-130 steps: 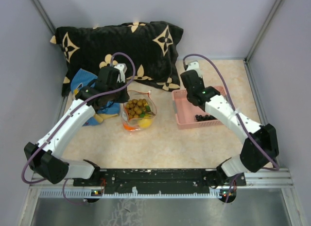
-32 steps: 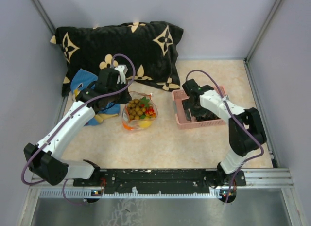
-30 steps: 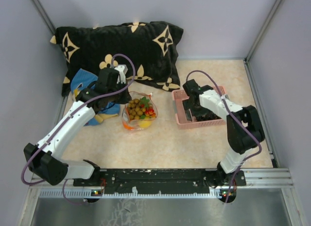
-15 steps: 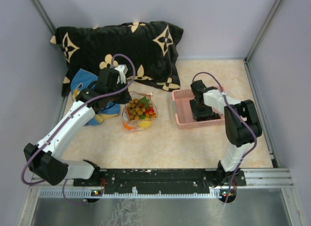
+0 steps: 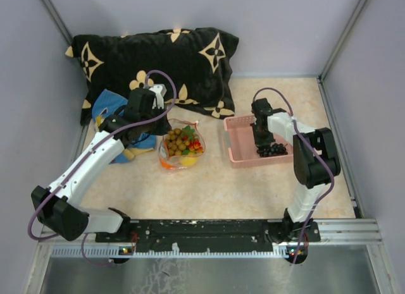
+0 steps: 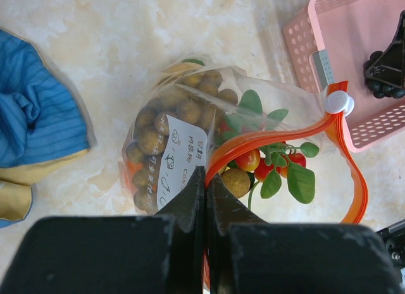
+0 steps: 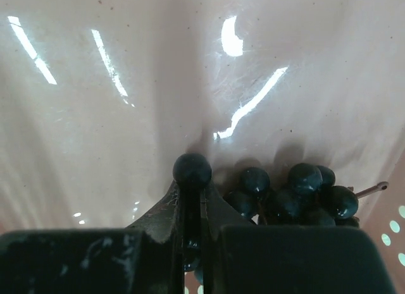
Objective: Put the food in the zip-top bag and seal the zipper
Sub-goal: Pick up the fake fruit from the bin, then place the fake fruit in the zipper food storage bag, then zip the zipper food storage bag at the center of the board.
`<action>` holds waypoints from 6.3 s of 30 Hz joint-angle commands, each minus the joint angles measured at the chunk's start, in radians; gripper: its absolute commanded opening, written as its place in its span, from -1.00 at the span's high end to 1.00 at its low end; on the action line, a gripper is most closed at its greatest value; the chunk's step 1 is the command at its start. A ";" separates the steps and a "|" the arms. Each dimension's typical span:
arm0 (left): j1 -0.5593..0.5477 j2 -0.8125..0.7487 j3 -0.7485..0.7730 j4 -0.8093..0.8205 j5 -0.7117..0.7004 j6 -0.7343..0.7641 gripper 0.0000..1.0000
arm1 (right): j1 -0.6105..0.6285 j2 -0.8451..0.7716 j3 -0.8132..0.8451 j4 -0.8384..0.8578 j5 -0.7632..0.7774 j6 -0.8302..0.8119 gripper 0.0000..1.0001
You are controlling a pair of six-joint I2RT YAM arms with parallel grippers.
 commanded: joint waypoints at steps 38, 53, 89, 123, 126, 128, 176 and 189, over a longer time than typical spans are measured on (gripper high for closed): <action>0.002 0.010 0.026 0.037 0.033 0.014 1.00 | 0.398 -0.516 0.339 0.290 -0.305 0.300 1.00; 0.002 -0.016 -0.009 0.057 0.045 -0.003 1.00 | 0.610 -0.415 0.165 0.664 -0.248 0.426 1.00; 0.004 -0.039 -0.026 0.061 0.035 -0.009 1.00 | 0.640 -0.309 0.175 0.402 -0.002 0.264 -0.15; 0.005 -0.063 0.009 0.009 0.045 0.039 0.61 | 0.610 -0.246 0.489 -0.063 0.129 0.235 1.00; 0.004 -0.086 0.021 0.001 0.049 0.049 0.19 | 0.610 -0.243 0.502 -0.075 0.123 0.272 1.00; 0.003 -0.106 0.024 -0.006 0.060 0.047 -0.05 | 0.610 -0.231 0.496 -0.082 0.126 0.291 1.00; -0.291 -0.245 -0.329 0.180 -0.239 -0.028 0.67 | 0.503 -0.186 0.480 0.016 0.044 0.391 1.00; -0.289 -0.399 -0.255 0.155 -0.297 0.235 1.00 | 0.406 -0.312 0.294 0.048 -0.080 0.325 0.85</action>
